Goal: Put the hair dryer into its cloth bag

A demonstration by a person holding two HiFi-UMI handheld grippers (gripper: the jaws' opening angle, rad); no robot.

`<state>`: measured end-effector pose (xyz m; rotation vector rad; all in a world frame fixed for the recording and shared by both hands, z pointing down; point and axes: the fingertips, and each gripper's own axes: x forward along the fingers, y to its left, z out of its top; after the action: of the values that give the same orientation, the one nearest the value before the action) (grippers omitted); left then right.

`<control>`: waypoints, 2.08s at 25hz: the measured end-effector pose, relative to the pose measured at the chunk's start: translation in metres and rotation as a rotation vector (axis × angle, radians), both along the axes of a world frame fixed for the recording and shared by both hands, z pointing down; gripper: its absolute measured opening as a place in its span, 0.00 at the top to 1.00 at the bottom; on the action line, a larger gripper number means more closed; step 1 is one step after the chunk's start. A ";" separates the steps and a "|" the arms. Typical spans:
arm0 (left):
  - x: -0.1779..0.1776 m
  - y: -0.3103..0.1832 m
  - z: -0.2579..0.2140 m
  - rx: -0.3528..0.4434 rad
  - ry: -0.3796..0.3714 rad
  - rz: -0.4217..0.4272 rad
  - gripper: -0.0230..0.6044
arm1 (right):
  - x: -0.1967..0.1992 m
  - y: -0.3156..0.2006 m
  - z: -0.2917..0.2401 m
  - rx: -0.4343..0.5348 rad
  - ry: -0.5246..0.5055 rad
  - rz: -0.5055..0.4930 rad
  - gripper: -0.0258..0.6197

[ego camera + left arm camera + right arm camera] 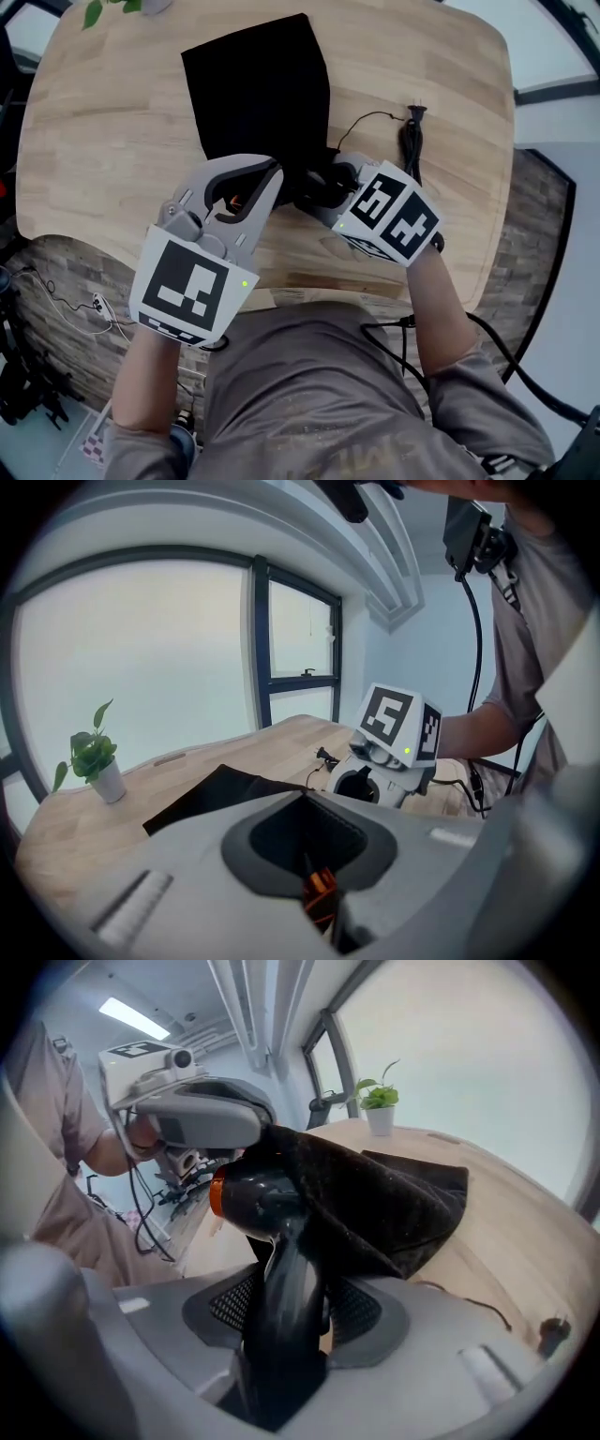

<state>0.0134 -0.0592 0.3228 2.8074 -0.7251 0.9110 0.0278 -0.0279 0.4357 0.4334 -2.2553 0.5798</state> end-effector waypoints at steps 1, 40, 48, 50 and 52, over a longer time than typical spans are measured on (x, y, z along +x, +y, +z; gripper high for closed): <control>0.002 0.002 0.002 -0.005 -0.001 0.002 0.95 | 0.000 -0.003 0.004 0.006 0.020 0.028 0.60; -0.064 0.022 0.048 0.022 -0.009 -0.224 0.94 | 0.020 0.008 0.022 0.157 0.092 0.103 0.62; -0.059 0.028 0.025 0.085 0.002 -0.117 0.94 | 0.010 0.008 0.002 0.217 0.056 0.002 0.62; -0.061 0.031 0.025 0.081 0.016 -0.097 0.94 | 0.009 0.008 -0.001 0.238 0.040 -0.042 0.62; -0.065 0.033 0.024 0.070 0.023 -0.095 0.94 | 0.010 0.010 0.000 0.246 0.031 -0.084 0.62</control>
<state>-0.0511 -0.0266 0.3470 2.8107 -0.8952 0.8522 0.0377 -0.0176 0.4358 0.4627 -2.3117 0.2510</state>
